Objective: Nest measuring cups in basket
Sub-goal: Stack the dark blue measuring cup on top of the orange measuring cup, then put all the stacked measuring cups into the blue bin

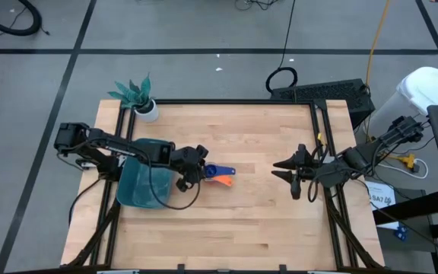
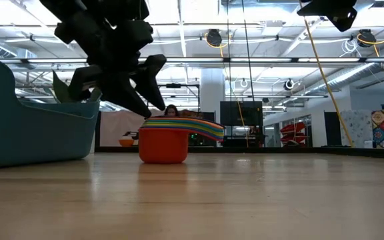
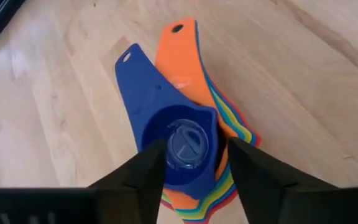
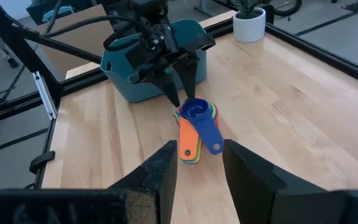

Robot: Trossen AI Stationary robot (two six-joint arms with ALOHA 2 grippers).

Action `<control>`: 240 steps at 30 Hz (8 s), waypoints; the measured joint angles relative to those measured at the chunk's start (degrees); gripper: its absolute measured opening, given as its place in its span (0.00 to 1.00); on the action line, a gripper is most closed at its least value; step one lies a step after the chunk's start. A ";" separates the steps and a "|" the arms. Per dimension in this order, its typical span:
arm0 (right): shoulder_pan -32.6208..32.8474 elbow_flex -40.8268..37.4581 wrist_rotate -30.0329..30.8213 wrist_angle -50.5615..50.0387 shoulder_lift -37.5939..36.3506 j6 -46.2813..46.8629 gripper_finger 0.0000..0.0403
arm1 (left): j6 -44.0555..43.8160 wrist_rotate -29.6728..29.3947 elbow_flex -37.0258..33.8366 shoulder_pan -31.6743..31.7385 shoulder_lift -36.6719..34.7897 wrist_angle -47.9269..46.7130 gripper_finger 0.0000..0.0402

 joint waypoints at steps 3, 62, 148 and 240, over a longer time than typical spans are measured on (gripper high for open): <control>-1.02 -1.22 0.30 -0.30 1.54 1.85 0.31 | -0.09 -1.78 1.20 -0.81 -0.35 -0.54 0.45; -29.43 0.41 -34.01 21.29 31.93 -41.69 0.84 | -33.27 -33.60 28.13 -30.01 -0.09 -14.33 0.40; -34.24 6.14 -41.39 24.57 46.86 -43.33 0.00 | -34.42 -34.84 28.09 -27.31 -0.09 -12.99 0.40; -7.87 -20.29 -43.37 15.85 17.73 12.11 0.61 | -9.36 -11.16 44.92 -7.72 20.97 -36.11 0.66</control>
